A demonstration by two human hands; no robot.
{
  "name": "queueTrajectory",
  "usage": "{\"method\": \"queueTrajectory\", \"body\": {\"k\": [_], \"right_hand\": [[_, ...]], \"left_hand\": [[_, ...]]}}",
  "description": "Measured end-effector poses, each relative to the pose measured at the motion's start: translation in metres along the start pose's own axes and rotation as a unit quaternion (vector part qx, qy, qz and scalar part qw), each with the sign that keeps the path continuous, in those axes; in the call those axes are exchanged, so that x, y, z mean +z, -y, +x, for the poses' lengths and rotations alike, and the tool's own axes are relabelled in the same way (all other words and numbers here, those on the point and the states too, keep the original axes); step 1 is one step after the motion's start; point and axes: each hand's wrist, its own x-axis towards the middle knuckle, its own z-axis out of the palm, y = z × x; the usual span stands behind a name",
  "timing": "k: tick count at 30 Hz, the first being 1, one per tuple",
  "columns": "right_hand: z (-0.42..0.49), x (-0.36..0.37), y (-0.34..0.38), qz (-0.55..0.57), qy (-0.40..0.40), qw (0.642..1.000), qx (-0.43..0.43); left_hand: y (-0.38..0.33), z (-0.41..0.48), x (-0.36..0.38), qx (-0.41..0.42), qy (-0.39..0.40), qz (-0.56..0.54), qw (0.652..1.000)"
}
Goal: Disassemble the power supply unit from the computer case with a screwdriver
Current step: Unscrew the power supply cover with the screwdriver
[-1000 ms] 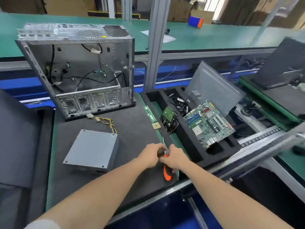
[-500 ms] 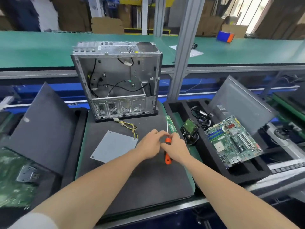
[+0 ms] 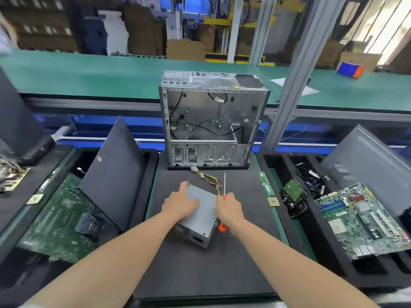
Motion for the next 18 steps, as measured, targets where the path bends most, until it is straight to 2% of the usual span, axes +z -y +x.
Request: {"method": "queueTrajectory", "body": {"k": [7,18], "right_hand": [[0.010,-0.011,0.003,-0.103,-0.005,0.994,-0.021],[0.023,-0.040,-0.003,-0.174,0.008,0.984,-0.038]], "left_hand": [[-0.018,-0.006,0.013,0.005,-0.025,0.048,0.999],[-0.028,-0.024,0.032,0.008,-0.057,0.009,0.998]]}}
